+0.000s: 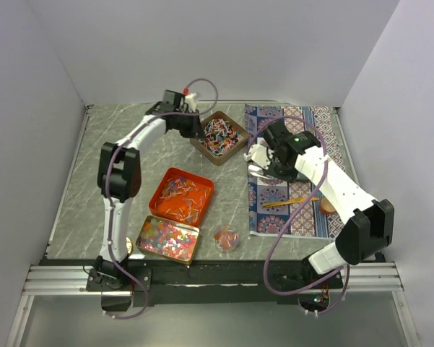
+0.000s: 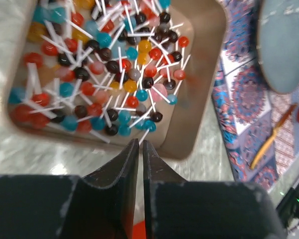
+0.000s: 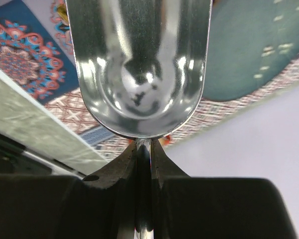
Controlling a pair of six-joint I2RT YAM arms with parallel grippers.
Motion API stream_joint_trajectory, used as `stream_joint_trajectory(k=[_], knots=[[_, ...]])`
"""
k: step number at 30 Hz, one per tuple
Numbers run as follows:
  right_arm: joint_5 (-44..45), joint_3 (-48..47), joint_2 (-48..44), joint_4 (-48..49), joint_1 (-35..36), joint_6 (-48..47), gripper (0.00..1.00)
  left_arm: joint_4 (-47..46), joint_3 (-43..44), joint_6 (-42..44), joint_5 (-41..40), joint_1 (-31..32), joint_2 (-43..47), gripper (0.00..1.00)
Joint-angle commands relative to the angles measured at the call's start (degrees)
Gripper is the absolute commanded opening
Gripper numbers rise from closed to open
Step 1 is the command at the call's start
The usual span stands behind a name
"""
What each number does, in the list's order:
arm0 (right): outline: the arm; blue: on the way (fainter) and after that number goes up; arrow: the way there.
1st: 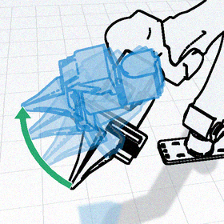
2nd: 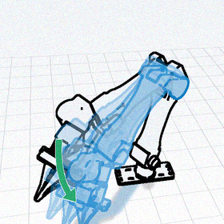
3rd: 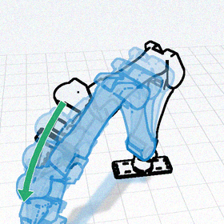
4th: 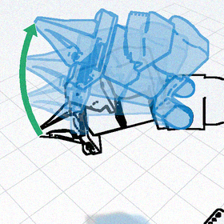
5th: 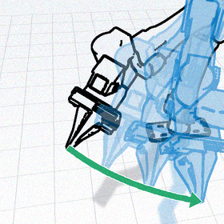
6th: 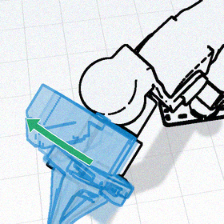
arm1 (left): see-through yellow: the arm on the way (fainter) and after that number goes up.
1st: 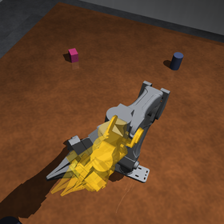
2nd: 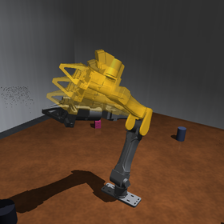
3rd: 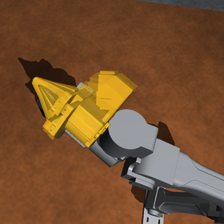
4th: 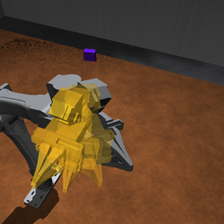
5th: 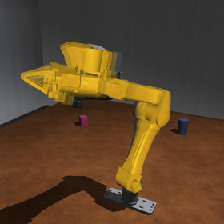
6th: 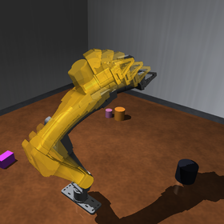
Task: Pack the candies
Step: Place the fake candies in the packing bottle, then move the storage box to the center of the board.
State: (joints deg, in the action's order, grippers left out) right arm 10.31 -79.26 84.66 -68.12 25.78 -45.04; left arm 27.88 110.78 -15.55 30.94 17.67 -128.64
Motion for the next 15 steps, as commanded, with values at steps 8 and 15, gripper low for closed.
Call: stream_joint_trajectory(k=[8,15], knots=[[-5.2,0.87,-2.93,2.02,-3.37,3.2,0.0,1.74,1.2,0.7,-8.17,5.79,-3.29,0.13],[-5.91,-6.33,2.86,4.82,-3.9,0.66,0.0,3.94,-9.07,4.47,-8.0,6.5,0.84,0.11]])
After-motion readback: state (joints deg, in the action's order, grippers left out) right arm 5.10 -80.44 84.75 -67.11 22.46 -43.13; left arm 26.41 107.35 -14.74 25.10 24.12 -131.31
